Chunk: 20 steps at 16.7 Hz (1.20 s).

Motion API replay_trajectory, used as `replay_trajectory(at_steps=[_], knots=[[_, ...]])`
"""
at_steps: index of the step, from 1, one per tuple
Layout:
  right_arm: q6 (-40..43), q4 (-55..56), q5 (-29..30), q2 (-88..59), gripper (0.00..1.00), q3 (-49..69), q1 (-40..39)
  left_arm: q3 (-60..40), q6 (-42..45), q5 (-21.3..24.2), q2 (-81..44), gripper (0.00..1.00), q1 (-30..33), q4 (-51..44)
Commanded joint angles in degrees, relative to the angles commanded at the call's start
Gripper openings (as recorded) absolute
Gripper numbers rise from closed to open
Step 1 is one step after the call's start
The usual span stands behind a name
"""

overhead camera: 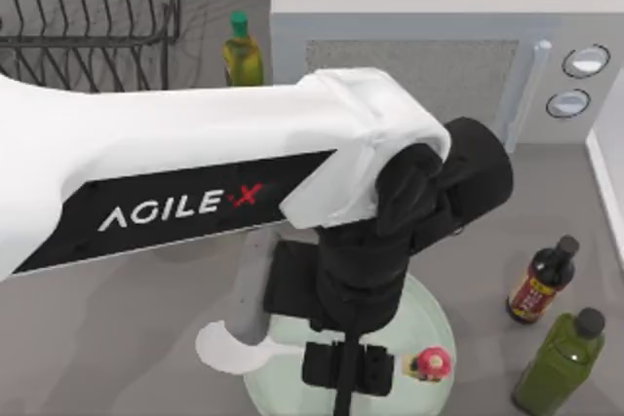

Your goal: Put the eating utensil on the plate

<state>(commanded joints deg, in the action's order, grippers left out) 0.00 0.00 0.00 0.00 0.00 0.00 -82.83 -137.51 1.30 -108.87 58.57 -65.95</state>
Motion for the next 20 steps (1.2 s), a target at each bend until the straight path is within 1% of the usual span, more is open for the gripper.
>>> replay_trajectory(at_steps=[4, 8, 13, 20], knots=[[0.0, 0.0, 0.0, 0.0, 1.0, 0.0, 0.0, 0.6, 0.7, 0.8, 1.5, 0.0, 1.5, -0.3], [0.0, 0.0, 0.0, 0.0, 1.0, 0.0, 0.0, 0.7, 0.3, 0.9, 1.7, 0.0, 1.7, 1.3], [0.0, 0.0, 0.0, 0.0, 1.0, 0.0, 0.0, 0.8, -1.0, -0.1, 0.0, 0.0, 0.1, 5.4], [0.0, 0.0, 0.0, 0.0, 1.0, 0.0, 0.0, 2.4, -2.6, -2.2, -5.7, 0.0, -3.3, 11.5]])
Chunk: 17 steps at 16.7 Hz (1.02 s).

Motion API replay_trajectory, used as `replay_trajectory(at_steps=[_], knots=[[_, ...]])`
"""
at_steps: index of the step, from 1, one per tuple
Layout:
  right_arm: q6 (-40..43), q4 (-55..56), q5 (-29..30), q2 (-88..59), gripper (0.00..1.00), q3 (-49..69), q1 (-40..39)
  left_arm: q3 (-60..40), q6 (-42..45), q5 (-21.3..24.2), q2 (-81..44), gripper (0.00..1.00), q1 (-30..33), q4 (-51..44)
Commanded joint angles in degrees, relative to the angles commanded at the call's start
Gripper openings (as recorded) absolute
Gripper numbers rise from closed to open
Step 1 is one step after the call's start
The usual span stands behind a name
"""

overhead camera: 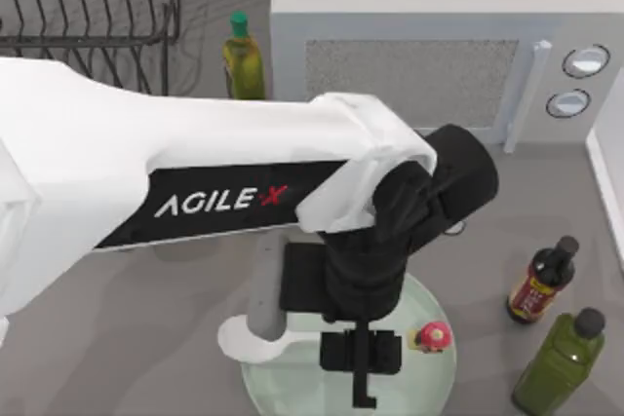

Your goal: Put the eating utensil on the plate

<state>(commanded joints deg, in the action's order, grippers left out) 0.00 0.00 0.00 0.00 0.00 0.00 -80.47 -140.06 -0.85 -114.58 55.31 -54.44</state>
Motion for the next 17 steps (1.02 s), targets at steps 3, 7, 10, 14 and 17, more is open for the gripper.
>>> replay_trajectory(at_steps=[3, 7, 10, 14, 17], knots=[[0.0, 0.0, 0.0, 0.0, 1.0, 0.0, 0.0, 1.6, -0.1, -0.2, -2.0, 0.0, -0.7, 1.2], [0.0, 0.0, 0.0, 0.0, 1.0, 0.0, 0.0, 1.6, -0.1, -0.2, -2.0, 0.0, -0.7, 1.2], [0.0, 0.0, 0.0, 0.0, 1.0, 0.0, 0.0, 1.6, -0.1, -0.2, -2.0, 0.23, -0.7, 1.2], [0.0, 0.0, 0.0, 0.0, 1.0, 0.0, 0.0, 1.6, -0.1, -0.2, -2.0, 0.53, -0.7, 1.2], [0.0, 0.0, 0.0, 0.0, 1.0, 0.0, 0.0, 1.6, -0.1, -0.2, -2.0, 0.75, -0.7, 1.2]])
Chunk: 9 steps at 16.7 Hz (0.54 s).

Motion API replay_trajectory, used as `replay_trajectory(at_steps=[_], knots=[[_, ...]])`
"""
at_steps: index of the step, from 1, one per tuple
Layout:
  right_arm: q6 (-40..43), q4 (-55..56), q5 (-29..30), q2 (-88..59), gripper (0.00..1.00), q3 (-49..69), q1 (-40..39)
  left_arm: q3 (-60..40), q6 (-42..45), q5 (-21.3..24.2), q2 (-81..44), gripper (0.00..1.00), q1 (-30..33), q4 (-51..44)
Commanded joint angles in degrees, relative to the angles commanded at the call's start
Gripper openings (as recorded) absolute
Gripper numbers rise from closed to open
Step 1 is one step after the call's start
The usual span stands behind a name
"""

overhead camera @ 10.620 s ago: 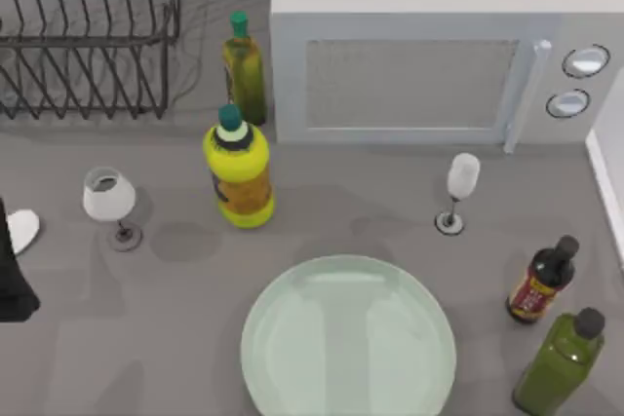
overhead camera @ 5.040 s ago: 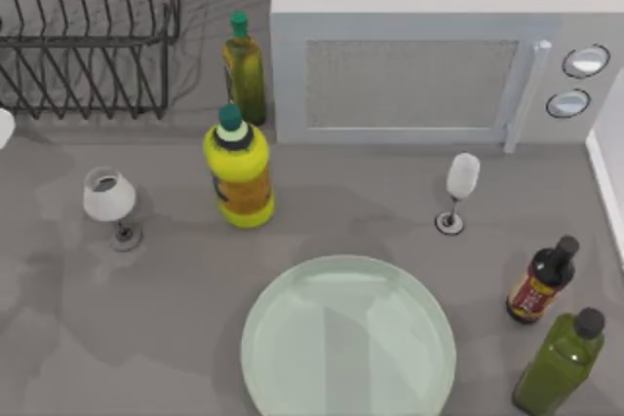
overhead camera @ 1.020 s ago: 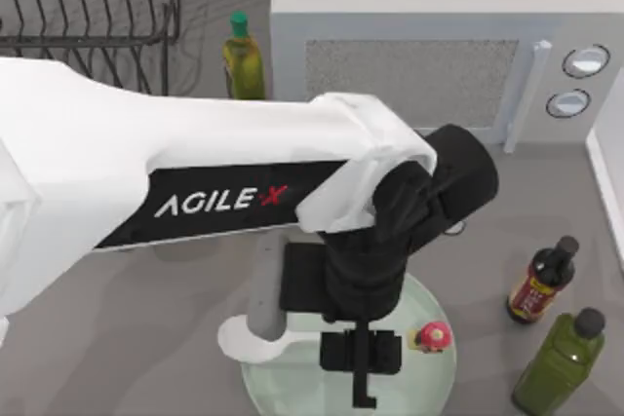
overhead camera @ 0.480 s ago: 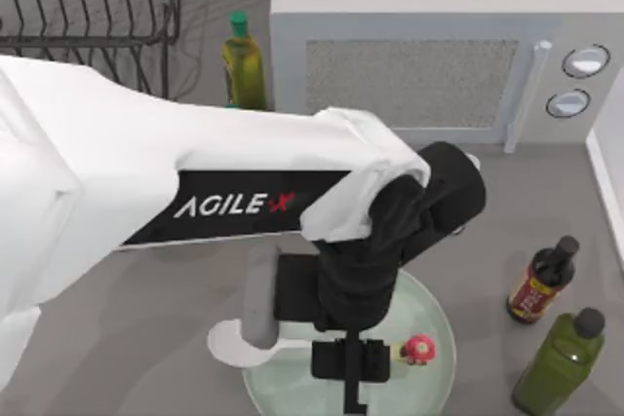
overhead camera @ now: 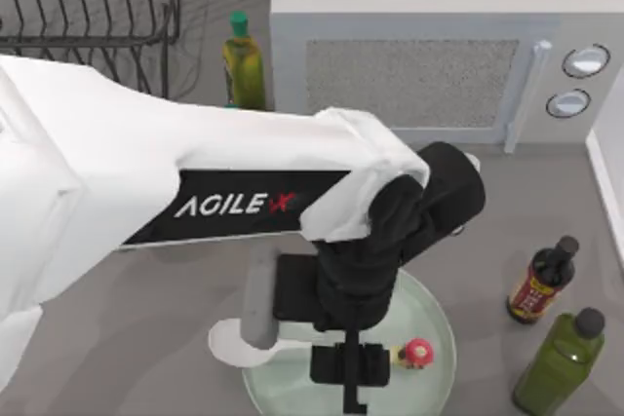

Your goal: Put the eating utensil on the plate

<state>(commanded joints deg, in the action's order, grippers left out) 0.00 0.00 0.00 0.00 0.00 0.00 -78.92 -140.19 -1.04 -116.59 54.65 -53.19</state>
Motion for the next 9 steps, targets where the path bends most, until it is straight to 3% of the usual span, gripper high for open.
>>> replay_trajectory(at_steps=[3, 9], knots=[[0.0, 0.0, 0.0, 0.0, 1.0, 0.0, 0.0, 0.0, 0.0, 0.0, 0.0, 0.98, 0.0, 0.0], [0.0, 0.0, 0.0, 0.0, 1.0, 0.0, 0.0, 0.0, 0.0, 0.0, 0.0, 1.0, 0.0, 0.0]])
